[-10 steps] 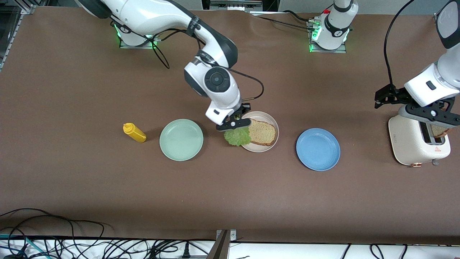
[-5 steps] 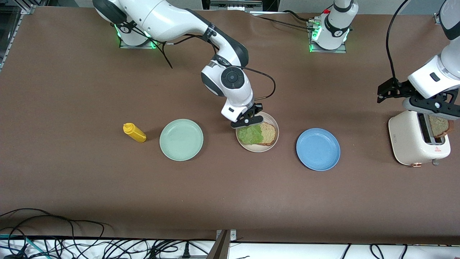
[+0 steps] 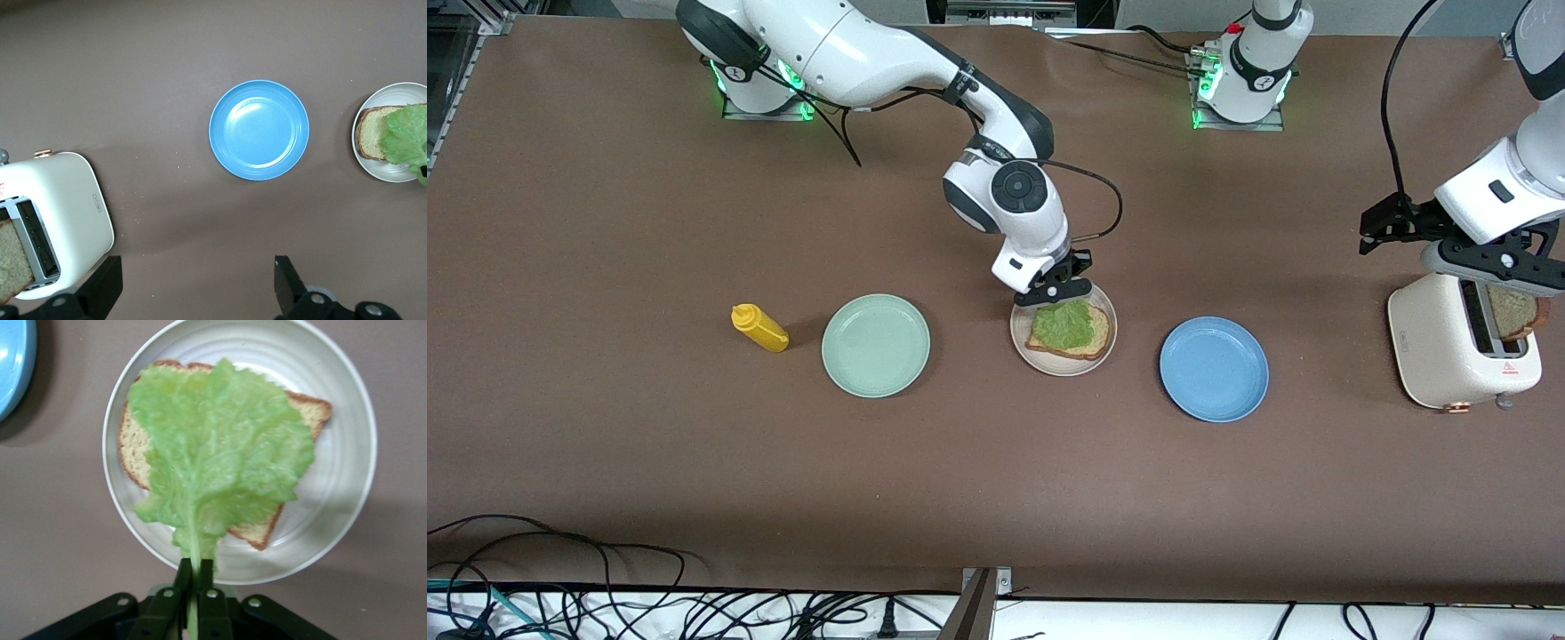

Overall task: Make sandwich on beige plate with both arms
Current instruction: 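Lower the lettuce onto the bread with the right gripper and open it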

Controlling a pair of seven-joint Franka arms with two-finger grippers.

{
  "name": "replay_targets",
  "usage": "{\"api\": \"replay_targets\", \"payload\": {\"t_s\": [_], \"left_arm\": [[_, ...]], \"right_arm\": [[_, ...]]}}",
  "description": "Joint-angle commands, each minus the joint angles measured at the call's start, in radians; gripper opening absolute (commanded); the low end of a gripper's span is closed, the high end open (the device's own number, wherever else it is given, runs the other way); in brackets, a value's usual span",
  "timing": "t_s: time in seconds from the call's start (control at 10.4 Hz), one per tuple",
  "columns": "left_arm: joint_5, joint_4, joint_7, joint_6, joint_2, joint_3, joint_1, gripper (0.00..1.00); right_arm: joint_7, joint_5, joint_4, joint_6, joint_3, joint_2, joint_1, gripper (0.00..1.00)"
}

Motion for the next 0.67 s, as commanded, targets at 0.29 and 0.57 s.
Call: {"api": "replay_targets", "payload": {"t_s": [0.29,0.57], "left_arm": [[-0.025,-0.023,-0.005,0.013,-0.02,-0.002,0.002,1.0],[-0.03,-0.012,-0.005,0.014,-0.021,-0.004,0.002,1.0]], "right_arm": [[0.047,-0.012,0.072,-0.148,-0.051,-0.002,-0.001,1.0],[0.034,-0.002,0.064,-0.403,-0.039,-0.131,-0.127,1.0]]}}
